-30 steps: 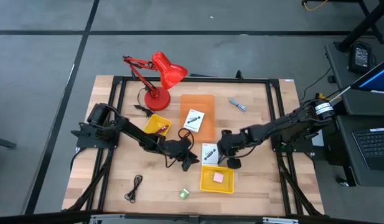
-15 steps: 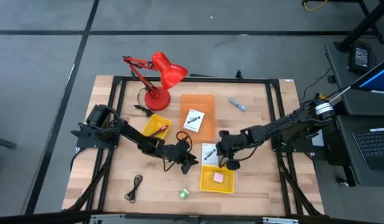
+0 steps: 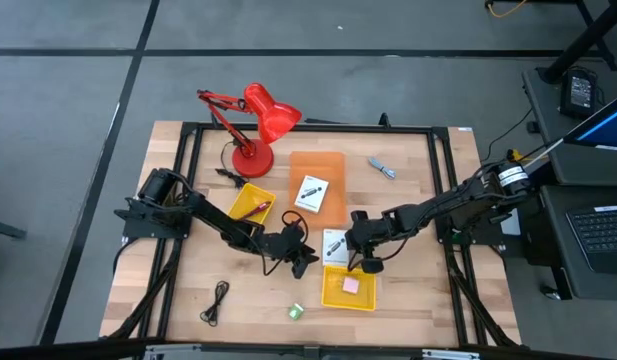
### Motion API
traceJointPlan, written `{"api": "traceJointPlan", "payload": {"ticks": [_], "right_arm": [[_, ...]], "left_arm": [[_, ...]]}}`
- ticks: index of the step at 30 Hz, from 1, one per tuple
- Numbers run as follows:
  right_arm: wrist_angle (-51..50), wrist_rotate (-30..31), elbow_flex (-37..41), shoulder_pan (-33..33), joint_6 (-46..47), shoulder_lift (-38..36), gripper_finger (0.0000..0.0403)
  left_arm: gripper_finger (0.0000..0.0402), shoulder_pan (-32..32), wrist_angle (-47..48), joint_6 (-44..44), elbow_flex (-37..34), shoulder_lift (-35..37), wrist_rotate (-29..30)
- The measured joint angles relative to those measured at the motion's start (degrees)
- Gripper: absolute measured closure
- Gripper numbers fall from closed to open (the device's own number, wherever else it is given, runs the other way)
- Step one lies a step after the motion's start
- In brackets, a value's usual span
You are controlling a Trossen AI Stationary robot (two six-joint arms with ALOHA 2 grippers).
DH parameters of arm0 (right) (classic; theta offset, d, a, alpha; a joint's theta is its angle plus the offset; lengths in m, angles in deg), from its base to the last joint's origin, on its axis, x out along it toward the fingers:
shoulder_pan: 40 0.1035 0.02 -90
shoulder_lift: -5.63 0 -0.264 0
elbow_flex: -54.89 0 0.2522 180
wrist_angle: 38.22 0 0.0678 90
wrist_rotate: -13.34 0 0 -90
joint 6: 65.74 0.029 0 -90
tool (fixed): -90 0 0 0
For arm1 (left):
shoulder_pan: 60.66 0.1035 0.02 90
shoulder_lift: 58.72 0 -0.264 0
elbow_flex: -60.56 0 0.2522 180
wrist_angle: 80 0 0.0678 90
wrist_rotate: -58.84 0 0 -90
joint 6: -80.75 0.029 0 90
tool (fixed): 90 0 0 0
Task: Pick and place items into bin
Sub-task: Put the card reader box into the orange bin
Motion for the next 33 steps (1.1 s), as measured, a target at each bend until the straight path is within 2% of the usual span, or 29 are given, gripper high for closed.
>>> {"api": "traceJointPlan", "payload": {"ticks": [9, 15, 21, 33], "right_arm": [[-0.7, 0.0, 0.0, 0.0, 1.5, 0.0, 0.0403], [-0.8, 0.0, 0.0, 0.0, 1.5, 0.1, 0.0403], [-1.8, 0.2, 0.3, 0.0, 1.4, 0.3, 0.0403], [-1.7, 0.2, 0.2, 0.0, 1.3, 0.3, 0.0403]], "left_arm": [[0.0249, 1.0, 0.2, -3.1, 0.0, 0.0, 1.5], [0.0249, 2.1, -2.2, -7.6, 1.9, -4.6, -0.4], [0.0249, 3.9, -4.8, -7.4, 4.7, -7.4, -3.8], [0.0249, 4.3, -5.5, -5.0, 4.6, -7.1, -3.8]]}}
